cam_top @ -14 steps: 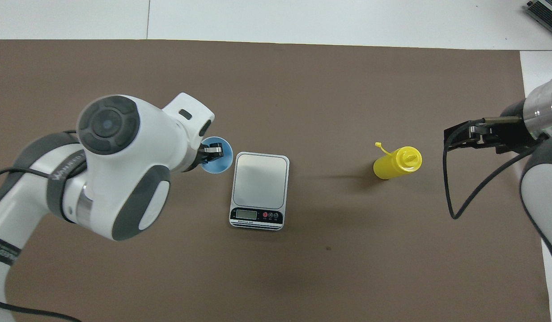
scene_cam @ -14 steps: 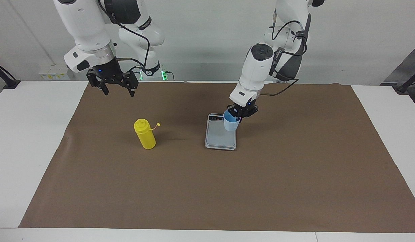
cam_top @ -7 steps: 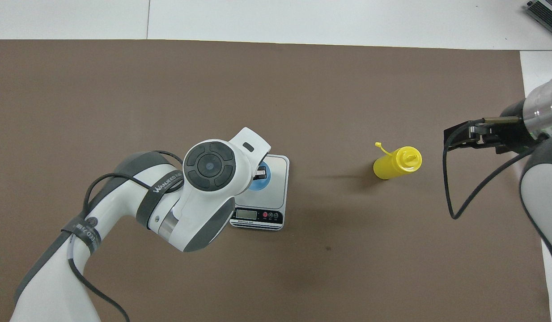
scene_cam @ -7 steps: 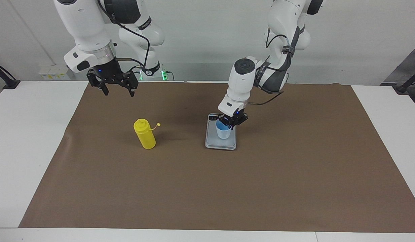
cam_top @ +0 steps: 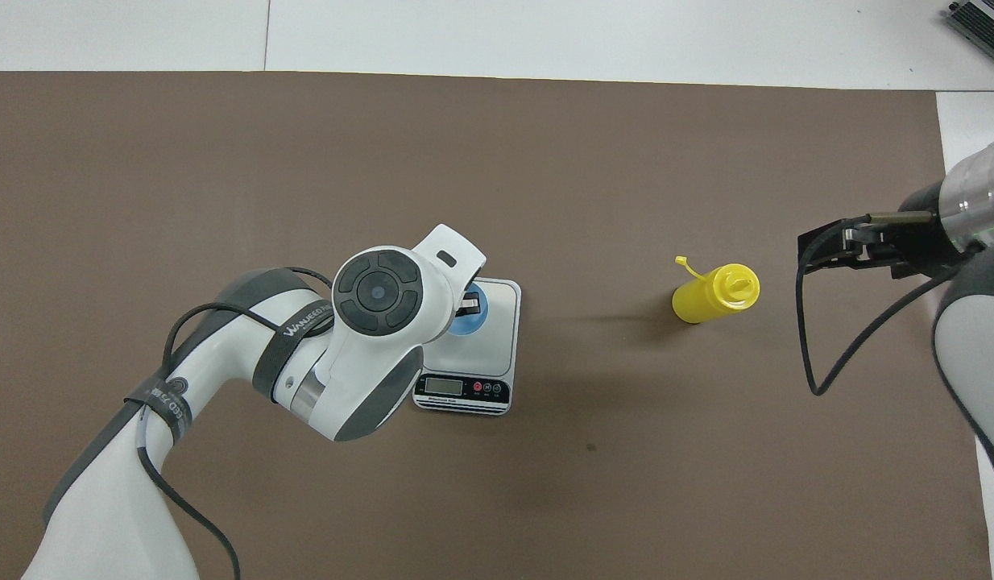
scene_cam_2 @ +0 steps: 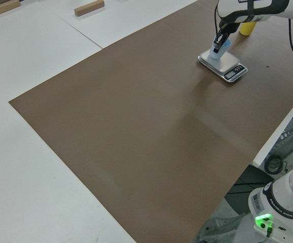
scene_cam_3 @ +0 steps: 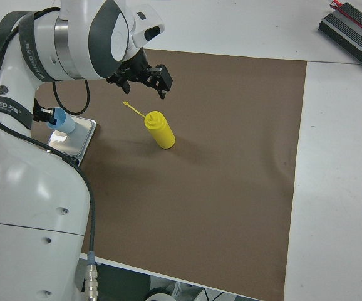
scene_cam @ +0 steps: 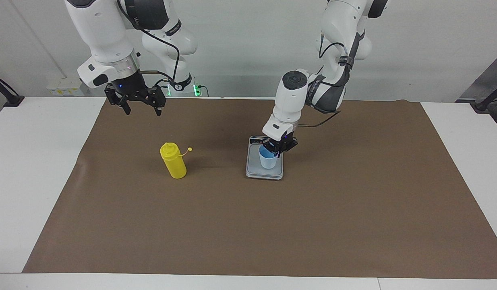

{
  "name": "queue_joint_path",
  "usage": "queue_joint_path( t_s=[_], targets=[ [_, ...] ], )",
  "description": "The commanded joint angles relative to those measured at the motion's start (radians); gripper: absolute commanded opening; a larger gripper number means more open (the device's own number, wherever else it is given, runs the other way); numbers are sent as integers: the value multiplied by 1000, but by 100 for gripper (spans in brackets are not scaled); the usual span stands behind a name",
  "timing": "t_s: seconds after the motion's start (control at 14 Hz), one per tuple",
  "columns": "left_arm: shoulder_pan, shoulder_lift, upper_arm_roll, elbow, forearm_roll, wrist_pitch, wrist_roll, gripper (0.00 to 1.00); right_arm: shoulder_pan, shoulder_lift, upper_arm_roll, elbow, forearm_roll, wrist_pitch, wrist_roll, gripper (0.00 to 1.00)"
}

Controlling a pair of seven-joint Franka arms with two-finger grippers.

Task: Pour seasoning into cup on scale with both arms
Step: 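Carry the blue cup onto the scale with the left gripper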

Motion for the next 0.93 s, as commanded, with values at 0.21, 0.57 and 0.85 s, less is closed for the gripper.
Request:
queue_joint_path(
  t_s=[0.21, 0.57, 0.85],
  targets=[
    [-1, 26, 8, 11, 29, 21, -20, 0, -33, -48, 3, -75, 26, 13, -223, 100],
    [-2, 32, 11, 23, 29, 20, -22, 100, -79, -76, 1, -144, 55, 86, -417, 100],
    [47, -16, 19, 101, 38, -122, -8, 100, -87, -81, 1, -158, 73, 97, -440, 100]
  ],
)
